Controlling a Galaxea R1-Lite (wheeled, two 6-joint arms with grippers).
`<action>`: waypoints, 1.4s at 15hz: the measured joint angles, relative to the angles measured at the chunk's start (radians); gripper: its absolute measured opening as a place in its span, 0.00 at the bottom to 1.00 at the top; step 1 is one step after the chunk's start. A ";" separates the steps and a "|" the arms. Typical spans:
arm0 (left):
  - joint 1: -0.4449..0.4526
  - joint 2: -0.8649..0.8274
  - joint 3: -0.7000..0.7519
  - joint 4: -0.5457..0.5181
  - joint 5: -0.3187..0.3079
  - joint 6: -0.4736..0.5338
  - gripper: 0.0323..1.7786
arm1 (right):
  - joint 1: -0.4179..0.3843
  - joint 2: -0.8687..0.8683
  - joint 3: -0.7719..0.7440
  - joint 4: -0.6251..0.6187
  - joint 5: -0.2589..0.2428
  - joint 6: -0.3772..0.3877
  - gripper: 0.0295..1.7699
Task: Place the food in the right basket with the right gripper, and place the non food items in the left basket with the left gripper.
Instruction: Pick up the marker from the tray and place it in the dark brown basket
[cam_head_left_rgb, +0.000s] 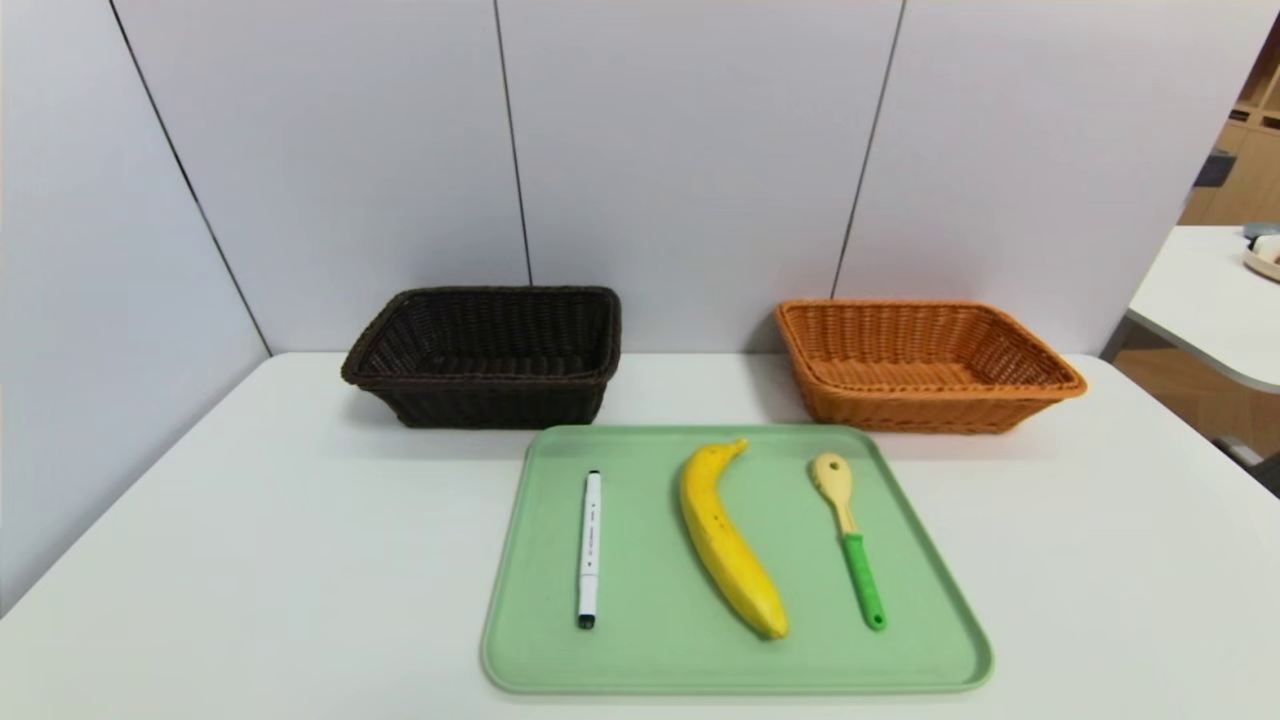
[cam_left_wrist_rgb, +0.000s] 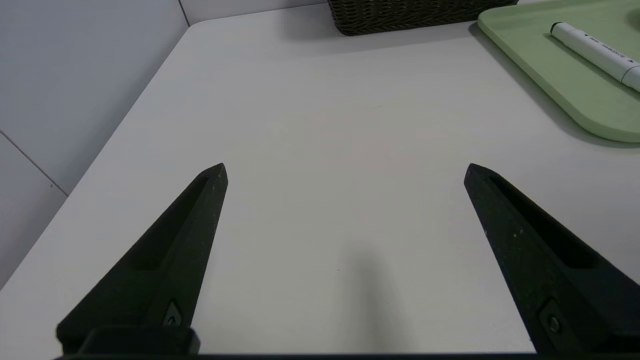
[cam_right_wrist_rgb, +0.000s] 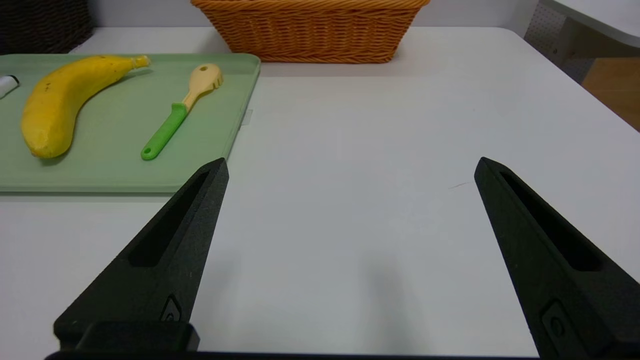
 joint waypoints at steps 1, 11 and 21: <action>0.000 0.000 0.000 0.000 0.000 0.000 0.95 | 0.000 0.000 0.000 0.001 0.000 0.001 0.96; 0.000 0.112 -0.103 0.040 -0.008 0.033 0.95 | 0.000 0.000 0.000 0.001 0.001 0.001 0.96; -0.227 0.894 -0.680 0.239 -0.021 0.231 0.95 | 0.000 0.000 0.000 0.000 0.000 0.000 0.96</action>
